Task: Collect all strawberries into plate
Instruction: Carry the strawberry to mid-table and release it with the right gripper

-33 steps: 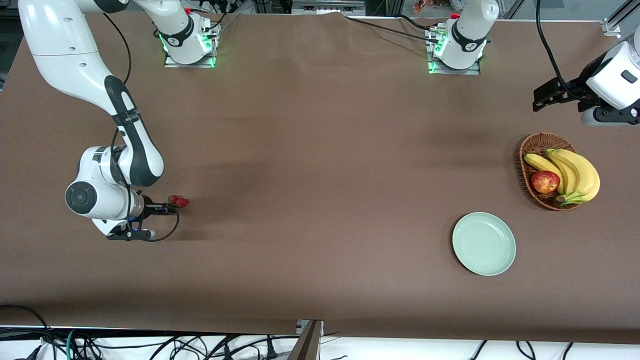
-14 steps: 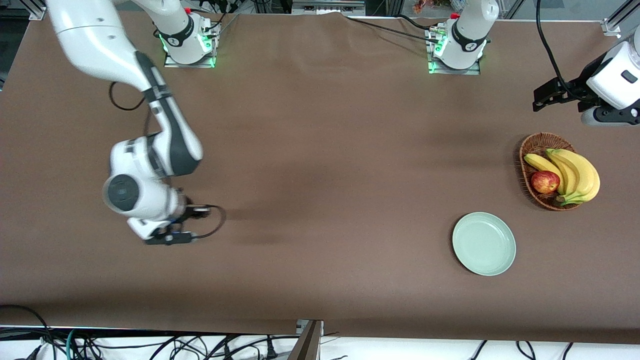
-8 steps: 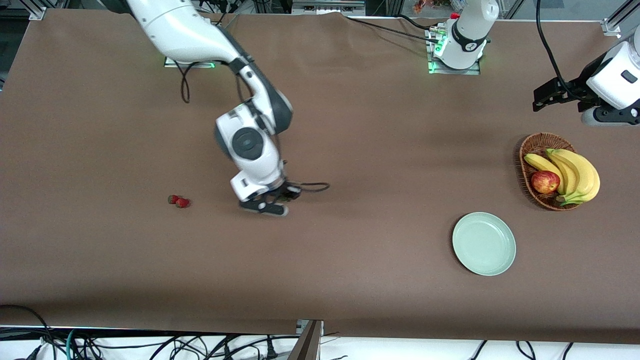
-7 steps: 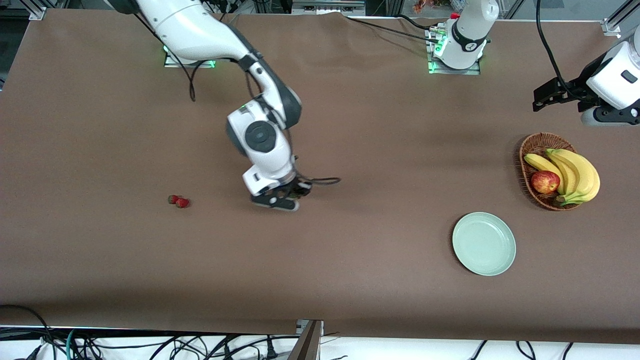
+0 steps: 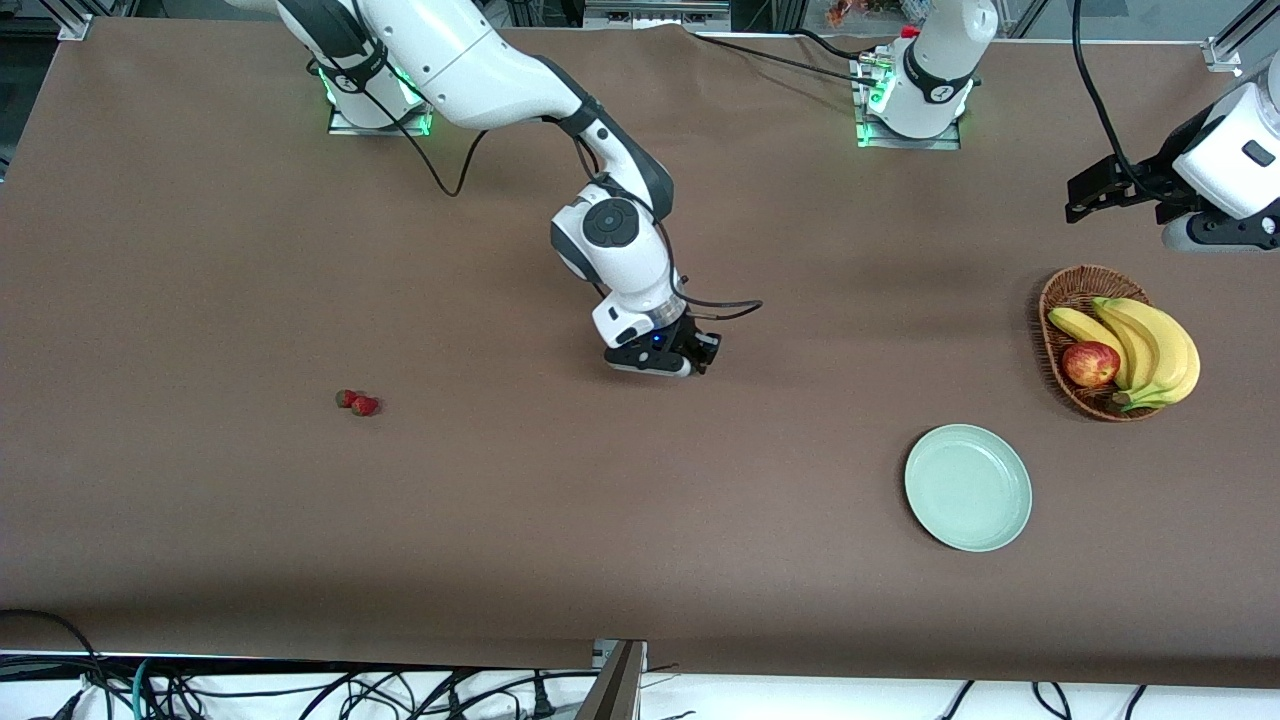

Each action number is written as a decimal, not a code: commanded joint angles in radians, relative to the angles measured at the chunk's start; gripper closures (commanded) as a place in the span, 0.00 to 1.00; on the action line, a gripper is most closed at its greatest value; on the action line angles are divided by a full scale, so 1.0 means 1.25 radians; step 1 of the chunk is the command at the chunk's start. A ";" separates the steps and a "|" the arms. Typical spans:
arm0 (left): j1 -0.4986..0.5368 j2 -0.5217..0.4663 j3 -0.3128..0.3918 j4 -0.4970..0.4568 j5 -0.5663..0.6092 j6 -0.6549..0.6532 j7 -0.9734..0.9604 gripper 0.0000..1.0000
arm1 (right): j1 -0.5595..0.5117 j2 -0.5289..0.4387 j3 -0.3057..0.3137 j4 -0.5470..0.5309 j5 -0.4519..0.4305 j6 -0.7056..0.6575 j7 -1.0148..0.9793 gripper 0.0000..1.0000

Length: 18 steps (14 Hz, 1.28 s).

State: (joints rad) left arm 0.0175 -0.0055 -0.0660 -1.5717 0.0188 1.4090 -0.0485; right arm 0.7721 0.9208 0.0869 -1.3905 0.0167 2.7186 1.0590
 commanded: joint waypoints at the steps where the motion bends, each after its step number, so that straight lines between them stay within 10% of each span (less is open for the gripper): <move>1: 0.006 0.006 -0.002 0.022 -0.014 -0.018 0.006 0.00 | 0.017 0.027 0.002 0.037 0.015 0.006 0.003 0.65; 3: 0.004 0.006 -0.004 0.022 -0.014 -0.018 0.001 0.00 | 0.024 0.034 0.002 0.037 0.014 0.006 0.003 0.46; 4: 0.006 0.006 -0.002 0.022 -0.014 -0.018 0.006 0.00 | 0.024 0.035 0.002 0.037 0.012 0.007 0.001 0.00; 10: 0.004 0.006 -0.004 0.020 -0.014 -0.018 0.006 0.00 | -0.084 -0.016 -0.004 0.037 0.009 -0.061 -0.126 0.00; 18: -0.119 0.169 -0.015 0.020 -0.014 -0.049 -0.008 0.00 | -0.341 -0.122 -0.041 0.033 -0.001 -0.554 -0.617 0.00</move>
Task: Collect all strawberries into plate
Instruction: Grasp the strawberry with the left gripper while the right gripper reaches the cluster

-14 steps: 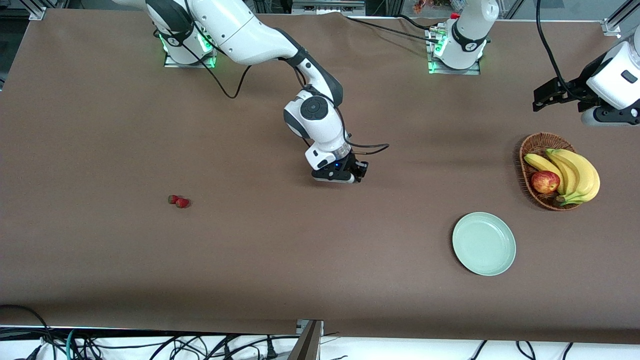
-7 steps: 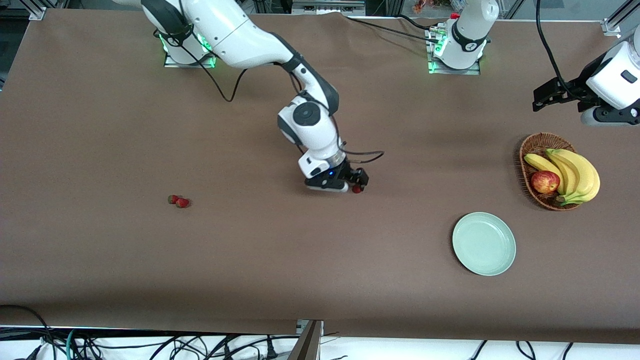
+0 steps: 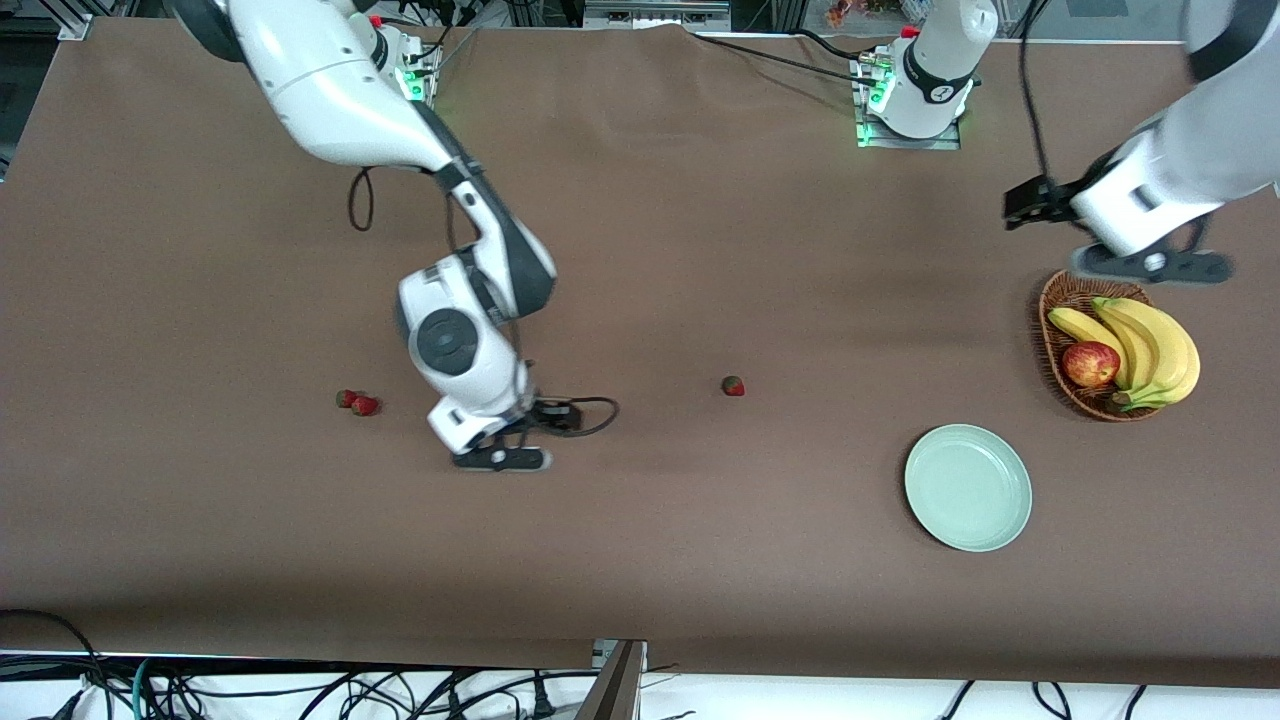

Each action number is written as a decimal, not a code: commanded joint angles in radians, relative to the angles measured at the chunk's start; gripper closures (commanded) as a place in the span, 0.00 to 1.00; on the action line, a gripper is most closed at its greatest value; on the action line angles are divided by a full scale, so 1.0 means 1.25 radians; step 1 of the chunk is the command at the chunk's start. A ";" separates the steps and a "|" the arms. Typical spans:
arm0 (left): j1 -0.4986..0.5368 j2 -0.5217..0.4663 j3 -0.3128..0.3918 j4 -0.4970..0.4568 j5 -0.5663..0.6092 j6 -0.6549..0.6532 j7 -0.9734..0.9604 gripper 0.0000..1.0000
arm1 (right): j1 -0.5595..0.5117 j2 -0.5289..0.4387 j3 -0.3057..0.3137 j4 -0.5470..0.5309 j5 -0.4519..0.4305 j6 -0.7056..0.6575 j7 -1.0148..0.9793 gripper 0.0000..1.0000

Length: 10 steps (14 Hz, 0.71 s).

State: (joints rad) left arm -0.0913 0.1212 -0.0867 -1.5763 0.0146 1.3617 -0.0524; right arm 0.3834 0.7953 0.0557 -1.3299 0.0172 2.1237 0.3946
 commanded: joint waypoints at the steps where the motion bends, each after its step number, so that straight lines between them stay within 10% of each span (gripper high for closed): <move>1: -0.051 0.103 0.002 0.022 -0.012 0.037 -0.010 0.00 | -0.031 -0.021 -0.056 -0.017 -0.001 -0.114 -0.159 0.00; 5: -0.126 0.235 0.002 0.015 -0.074 0.224 -0.183 0.00 | -0.033 -0.023 -0.162 -0.075 0.006 -0.115 -0.350 0.00; 10: -0.232 0.346 0.004 0.015 -0.073 0.456 -0.390 0.00 | -0.054 -0.043 -0.177 -0.158 0.012 -0.024 -0.553 0.00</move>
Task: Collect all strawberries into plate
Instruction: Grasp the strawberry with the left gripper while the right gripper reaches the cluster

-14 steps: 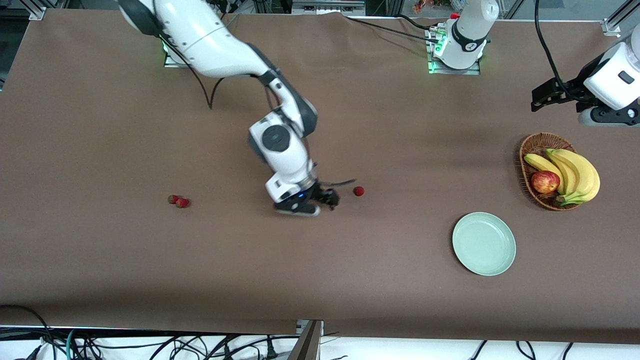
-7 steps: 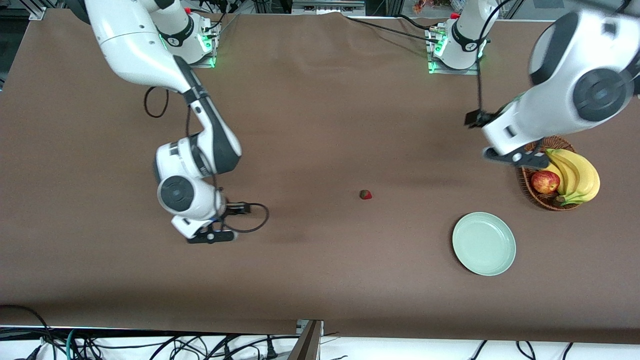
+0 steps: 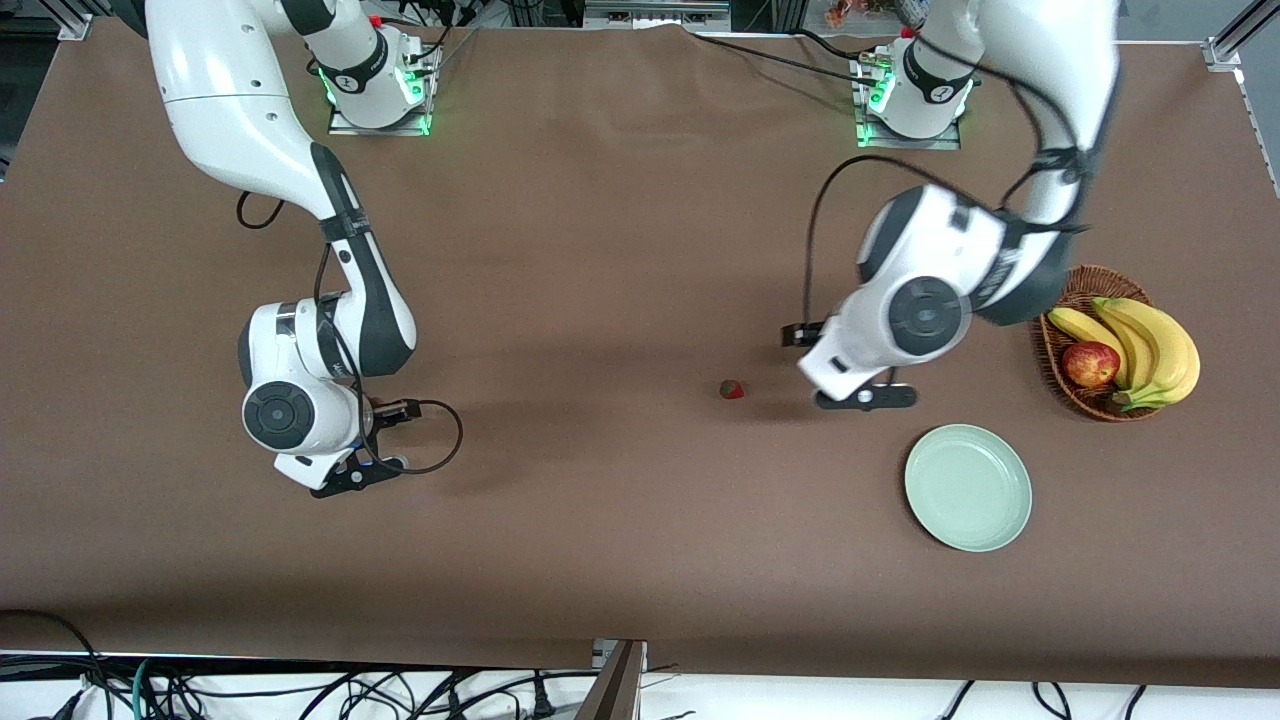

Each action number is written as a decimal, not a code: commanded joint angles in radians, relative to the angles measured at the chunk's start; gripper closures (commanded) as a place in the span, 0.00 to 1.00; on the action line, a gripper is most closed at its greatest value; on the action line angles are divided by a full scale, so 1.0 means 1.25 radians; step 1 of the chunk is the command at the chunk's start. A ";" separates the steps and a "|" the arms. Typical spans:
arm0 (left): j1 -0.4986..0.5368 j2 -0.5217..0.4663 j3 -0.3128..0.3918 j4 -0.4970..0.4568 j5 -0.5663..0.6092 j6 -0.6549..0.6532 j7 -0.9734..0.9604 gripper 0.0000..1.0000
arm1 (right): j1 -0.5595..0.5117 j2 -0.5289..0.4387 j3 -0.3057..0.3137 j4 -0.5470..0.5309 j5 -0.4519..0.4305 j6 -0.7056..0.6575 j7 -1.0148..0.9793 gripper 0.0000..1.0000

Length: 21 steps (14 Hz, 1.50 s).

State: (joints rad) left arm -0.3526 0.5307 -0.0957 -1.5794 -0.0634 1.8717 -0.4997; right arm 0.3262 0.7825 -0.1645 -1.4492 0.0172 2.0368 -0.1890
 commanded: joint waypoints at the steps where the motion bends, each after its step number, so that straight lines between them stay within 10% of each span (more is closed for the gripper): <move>1: -0.033 0.035 0.012 0.017 -0.008 0.104 -0.032 0.00 | -0.012 -0.048 -0.001 -0.098 0.012 0.075 -0.109 0.00; 6: -0.103 0.119 0.012 0.011 0.139 0.246 -0.040 0.00 | -0.036 -0.090 -0.001 -0.203 0.014 0.152 -0.227 0.00; 16: -0.122 0.174 0.012 -0.032 0.149 0.385 -0.041 0.00 | -0.046 -0.114 0.005 -0.257 0.018 0.190 -0.256 0.00; 21: -0.123 0.178 0.010 -0.037 0.148 0.386 -0.041 0.70 | -0.046 -0.112 0.010 -0.259 0.018 0.197 -0.268 0.36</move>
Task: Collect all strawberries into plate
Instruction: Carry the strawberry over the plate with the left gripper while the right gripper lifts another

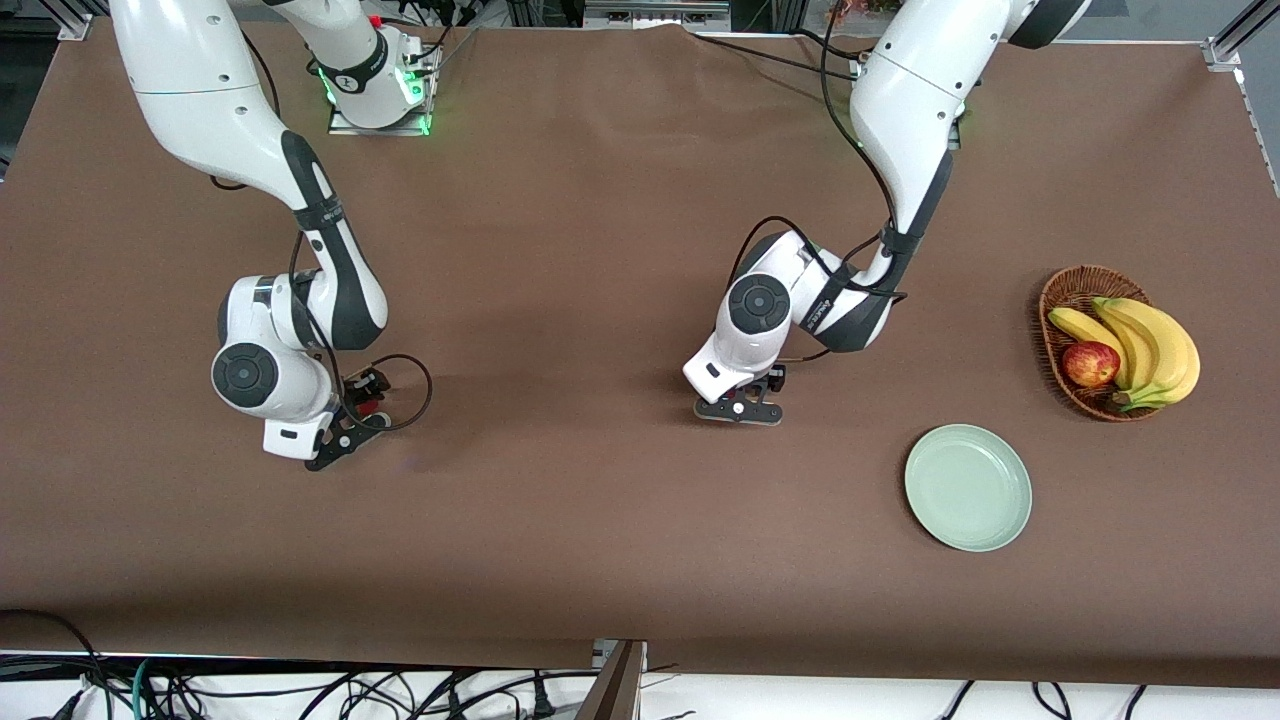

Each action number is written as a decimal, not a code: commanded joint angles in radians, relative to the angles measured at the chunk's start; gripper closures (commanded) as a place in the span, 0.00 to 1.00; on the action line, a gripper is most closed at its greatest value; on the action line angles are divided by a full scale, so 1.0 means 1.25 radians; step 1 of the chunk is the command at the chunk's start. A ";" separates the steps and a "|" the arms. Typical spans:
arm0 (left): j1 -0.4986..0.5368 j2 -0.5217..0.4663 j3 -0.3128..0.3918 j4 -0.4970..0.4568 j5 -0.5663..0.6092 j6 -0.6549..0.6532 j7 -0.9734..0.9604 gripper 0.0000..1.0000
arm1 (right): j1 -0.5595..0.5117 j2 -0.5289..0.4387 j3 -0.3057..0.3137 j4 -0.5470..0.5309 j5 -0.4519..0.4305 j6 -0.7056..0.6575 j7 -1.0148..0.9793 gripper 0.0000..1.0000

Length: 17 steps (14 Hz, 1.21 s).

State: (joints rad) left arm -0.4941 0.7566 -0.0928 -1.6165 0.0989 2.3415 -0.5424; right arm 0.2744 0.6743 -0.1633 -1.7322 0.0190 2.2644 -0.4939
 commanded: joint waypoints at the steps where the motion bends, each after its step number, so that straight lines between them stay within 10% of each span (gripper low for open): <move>1: -0.010 -0.004 0.008 -0.008 0.018 0.011 -0.002 0.88 | -0.005 -0.024 0.009 -0.032 0.017 0.015 -0.025 0.45; 6: 0.035 -0.055 0.009 0.011 0.018 -0.126 0.062 0.97 | -0.002 -0.023 0.010 -0.027 0.018 0.015 -0.023 0.79; 12: 0.216 -0.129 0.010 0.019 0.012 -0.255 0.523 0.95 | 0.028 -0.013 0.048 0.041 0.186 0.013 0.058 0.81; 17: 0.375 -0.102 0.007 0.037 -0.004 -0.211 0.897 0.90 | 0.185 0.019 0.050 0.115 0.187 0.015 0.474 0.81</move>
State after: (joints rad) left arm -0.0813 0.6054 -0.0638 -1.5807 0.1004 2.0456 0.4418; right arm 0.4344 0.6743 -0.0926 -1.6413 0.2338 2.2842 -0.0810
